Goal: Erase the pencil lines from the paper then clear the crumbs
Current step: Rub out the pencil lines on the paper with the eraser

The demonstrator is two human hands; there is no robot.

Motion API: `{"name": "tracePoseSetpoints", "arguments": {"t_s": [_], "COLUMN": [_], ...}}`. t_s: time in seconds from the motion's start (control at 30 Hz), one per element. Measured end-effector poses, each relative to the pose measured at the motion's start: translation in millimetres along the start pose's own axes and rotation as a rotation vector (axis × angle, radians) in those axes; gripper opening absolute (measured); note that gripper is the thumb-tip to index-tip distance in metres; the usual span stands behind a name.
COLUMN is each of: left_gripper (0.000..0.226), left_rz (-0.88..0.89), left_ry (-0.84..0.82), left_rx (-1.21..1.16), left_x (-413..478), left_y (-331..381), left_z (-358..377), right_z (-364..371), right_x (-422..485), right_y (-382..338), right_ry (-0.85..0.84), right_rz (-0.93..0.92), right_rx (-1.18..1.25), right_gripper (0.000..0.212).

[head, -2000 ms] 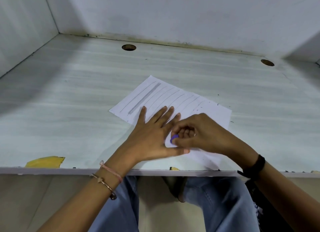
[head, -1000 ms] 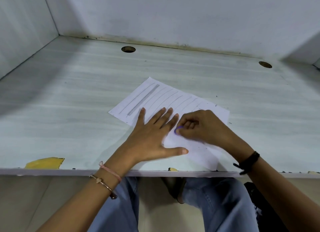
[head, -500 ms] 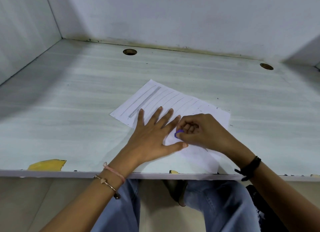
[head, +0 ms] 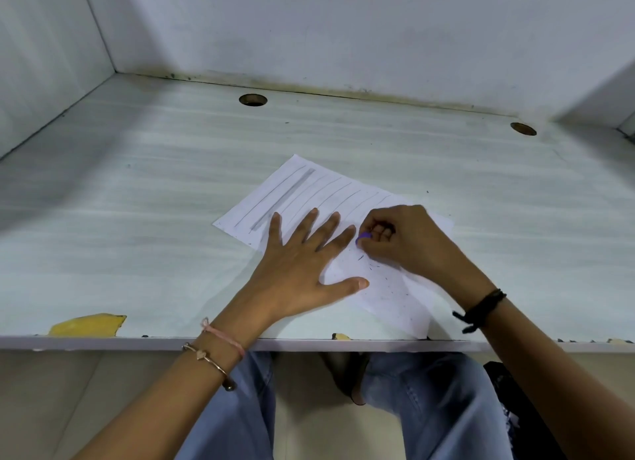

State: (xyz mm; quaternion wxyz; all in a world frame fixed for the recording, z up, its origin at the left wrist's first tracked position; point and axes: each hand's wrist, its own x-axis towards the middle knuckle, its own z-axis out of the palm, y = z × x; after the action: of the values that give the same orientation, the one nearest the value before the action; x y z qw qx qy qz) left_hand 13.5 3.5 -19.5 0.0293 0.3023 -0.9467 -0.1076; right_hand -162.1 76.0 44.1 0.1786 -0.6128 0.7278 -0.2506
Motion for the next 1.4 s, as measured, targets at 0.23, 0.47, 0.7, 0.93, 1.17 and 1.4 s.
{"name": "tracePoseSetpoints", "arguments": {"t_s": [0.23,0.47,0.7,0.93,1.17,1.4], "left_gripper": [0.085,0.087,0.089,0.089,0.086,0.085], "left_rz": [-0.003,0.001,0.002,0.006,-0.001,0.001], "left_ry": [-0.007,-0.002,-0.005,-0.002,0.005,-0.005], "left_rx": [0.010,0.017,0.037,0.008,0.002,-0.006], "left_x": [1,1,3,1,1,0], "left_y": [0,0,0,0,-1,0], "left_z": [0,1,2,1,1,-1], "right_z": [-5,-2,6,8,-3,0], "right_x": [3,-3,-14,-4,6,0], "right_y": [0,-5,-13,-8,6,12], "right_ry": [-0.023,-0.150,-0.221,-0.110,0.031,0.035], "right_rz": [0.007,-0.036,-0.084,-0.047,0.022,0.001], "right_rx": [-0.025,-0.040,0.025,0.015,-0.013,0.014], "right_gripper": [0.006,0.003,0.005,0.004,0.007,0.008]}}
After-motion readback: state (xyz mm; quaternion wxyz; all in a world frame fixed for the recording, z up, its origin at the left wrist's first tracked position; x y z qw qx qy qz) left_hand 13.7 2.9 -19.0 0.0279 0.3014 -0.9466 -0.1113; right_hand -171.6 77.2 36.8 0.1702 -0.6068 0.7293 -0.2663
